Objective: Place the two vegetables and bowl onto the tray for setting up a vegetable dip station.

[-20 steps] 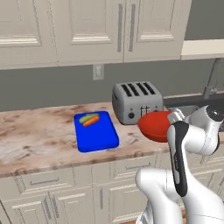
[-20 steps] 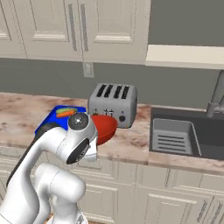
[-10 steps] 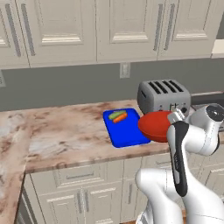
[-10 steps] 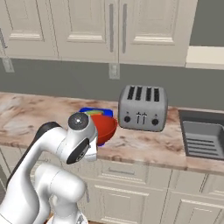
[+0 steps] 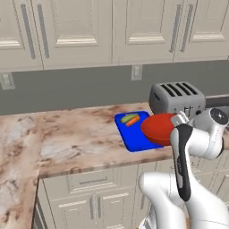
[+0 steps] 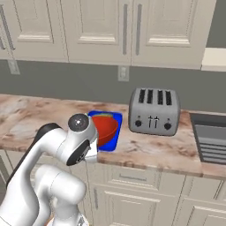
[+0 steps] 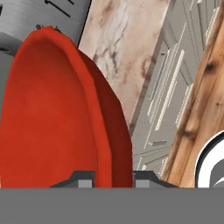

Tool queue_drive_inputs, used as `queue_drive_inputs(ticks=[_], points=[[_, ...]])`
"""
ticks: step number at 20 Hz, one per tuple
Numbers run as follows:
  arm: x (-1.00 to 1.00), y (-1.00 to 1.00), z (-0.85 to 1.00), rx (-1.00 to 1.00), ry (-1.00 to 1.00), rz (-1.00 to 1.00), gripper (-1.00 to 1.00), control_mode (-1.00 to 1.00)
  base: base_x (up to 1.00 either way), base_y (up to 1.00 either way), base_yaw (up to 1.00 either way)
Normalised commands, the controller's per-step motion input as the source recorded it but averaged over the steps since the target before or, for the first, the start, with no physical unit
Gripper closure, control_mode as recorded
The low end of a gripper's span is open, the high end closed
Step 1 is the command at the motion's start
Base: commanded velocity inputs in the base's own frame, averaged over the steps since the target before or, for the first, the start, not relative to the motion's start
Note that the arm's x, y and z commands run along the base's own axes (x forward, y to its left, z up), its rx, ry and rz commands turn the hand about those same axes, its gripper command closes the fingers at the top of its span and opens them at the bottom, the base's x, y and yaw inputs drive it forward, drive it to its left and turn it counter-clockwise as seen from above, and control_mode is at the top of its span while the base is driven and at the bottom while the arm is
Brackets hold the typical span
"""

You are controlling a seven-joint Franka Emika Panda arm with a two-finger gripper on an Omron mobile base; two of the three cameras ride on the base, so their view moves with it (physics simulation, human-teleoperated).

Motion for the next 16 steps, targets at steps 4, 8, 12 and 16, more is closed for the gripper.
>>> queue_drive_inputs(ticks=[4,8,12,16], points=[[0.00,0.00,0.00,0.00,0.00,0.00,1.00,1.00,0.56,0.00,0.00],[0.00,0.00,0.00,0.00,0.00,0.00,1.00,1.00,0.53,0.00,0.00],[0.00,0.00,0.00,0.00,0.00,0.00,1.00,1.00,0.48,0.00,0.00],[0.00,0.00,0.00,0.00,0.00,0.00,1.00,1.00,0.40,0.00,0.00]])
